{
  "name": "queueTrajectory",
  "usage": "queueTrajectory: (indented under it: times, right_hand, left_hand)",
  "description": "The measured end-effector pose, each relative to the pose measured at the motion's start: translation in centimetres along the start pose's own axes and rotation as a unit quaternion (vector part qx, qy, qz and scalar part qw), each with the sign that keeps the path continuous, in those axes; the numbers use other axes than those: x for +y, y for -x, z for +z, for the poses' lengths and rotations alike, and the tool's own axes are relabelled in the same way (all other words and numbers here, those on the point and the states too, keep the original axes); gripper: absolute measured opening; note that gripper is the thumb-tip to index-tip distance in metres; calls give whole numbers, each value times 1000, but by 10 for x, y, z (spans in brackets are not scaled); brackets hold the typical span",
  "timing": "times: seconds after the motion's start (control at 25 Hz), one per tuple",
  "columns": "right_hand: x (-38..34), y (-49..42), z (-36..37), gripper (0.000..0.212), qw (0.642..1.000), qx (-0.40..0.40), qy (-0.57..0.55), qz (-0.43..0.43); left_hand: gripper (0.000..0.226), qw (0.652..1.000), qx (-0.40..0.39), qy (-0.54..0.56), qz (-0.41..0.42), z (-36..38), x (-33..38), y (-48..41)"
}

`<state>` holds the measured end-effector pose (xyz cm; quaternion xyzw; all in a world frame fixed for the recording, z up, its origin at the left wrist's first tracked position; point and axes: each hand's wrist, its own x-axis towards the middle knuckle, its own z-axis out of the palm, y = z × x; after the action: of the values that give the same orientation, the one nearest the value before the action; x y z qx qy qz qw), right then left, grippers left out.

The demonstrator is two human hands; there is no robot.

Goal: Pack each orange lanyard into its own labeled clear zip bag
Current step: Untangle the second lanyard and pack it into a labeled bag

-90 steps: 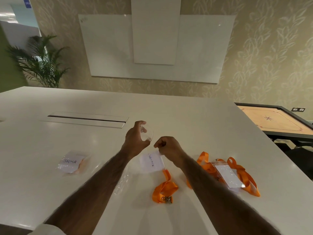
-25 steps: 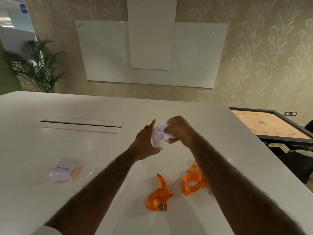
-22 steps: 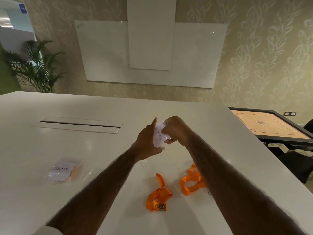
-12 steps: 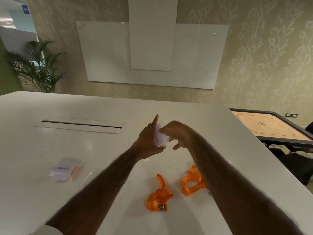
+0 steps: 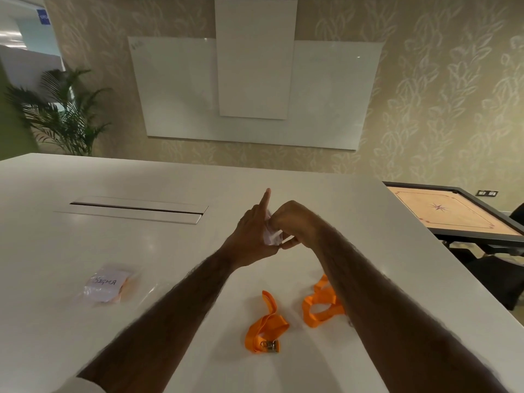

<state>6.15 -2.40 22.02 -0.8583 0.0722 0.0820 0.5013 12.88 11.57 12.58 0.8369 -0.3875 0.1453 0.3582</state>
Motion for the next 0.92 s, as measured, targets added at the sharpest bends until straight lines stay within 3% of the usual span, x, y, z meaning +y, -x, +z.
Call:
queueTrajectory:
  times: [0.12, 0.32, 0.56, 0.72, 0.88, 0.92]
  right_hand:
    - [-4, 1, 4, 16, 999, -2, 32, 14]
    - [1, -7, 2, 19, 994, 100, 26, -38]
    - [1, 1, 10, 22, 987, 104, 74, -98]
    - [6, 6, 13, 21, 987, 74, -6, -141]
    - [18, 8, 9, 18, 977, 159, -51, -134]
    - [25, 8, 8, 15, 982, 148, -33, -116]
  left_hand:
    - [134, 1000, 4, 3, -14, 5, 1, 3]
    - [156, 997, 6, 12, -80, -6, 10, 4]
    - [114, 991, 55, 57, -112, -3, 17, 14]
    - [75, 988, 84, 64, -113, -4, 11, 20]
    - [80, 986, 84, 62, -130, -6, -3, 31]
    - [84, 985, 83, 62, -137, -6, -5, 32]
